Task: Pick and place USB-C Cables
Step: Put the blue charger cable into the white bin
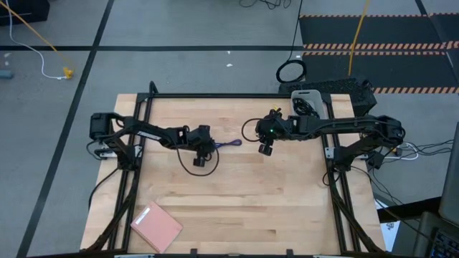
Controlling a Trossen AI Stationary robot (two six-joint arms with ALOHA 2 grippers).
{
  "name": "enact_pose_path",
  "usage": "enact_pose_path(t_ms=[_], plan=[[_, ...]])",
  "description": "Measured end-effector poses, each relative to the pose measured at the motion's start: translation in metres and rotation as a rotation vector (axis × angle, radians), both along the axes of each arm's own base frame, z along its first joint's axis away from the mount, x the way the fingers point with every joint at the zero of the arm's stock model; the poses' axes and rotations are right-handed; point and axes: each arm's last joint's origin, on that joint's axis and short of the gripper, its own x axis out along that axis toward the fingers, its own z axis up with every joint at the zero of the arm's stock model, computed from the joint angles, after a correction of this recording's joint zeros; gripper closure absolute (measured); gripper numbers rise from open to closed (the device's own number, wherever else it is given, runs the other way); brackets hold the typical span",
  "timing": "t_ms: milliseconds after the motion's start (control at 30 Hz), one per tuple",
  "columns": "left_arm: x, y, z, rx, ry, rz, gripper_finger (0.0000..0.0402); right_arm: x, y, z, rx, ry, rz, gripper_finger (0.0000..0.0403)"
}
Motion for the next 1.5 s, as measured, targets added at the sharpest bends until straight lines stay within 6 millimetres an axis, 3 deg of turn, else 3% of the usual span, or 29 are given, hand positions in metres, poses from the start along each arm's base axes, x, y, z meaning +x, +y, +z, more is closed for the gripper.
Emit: enact_pose_path(t_ms=[533, 933, 1500], plan=[[-0.003, 0.004, -0.003, -0.031, 0.025, -0.008, 0.0307, 0.000, 0.000, 0.000, 0.006, -0.005, -0.008, 0.0261], [-0.004, 0.008, -0.003, -0.035, 0.028, -0.047, 0.0393, 0.000, 0.000, 0.000, 0.009, -0.007, -0.012, 0.0261], [-0.005, 0.009, 0.009, 0.063, -0.007, -0.096, 0.0396, 0.001, 0.000, 0.001, 0.006, -0.014, -0.010, 0.0261]])
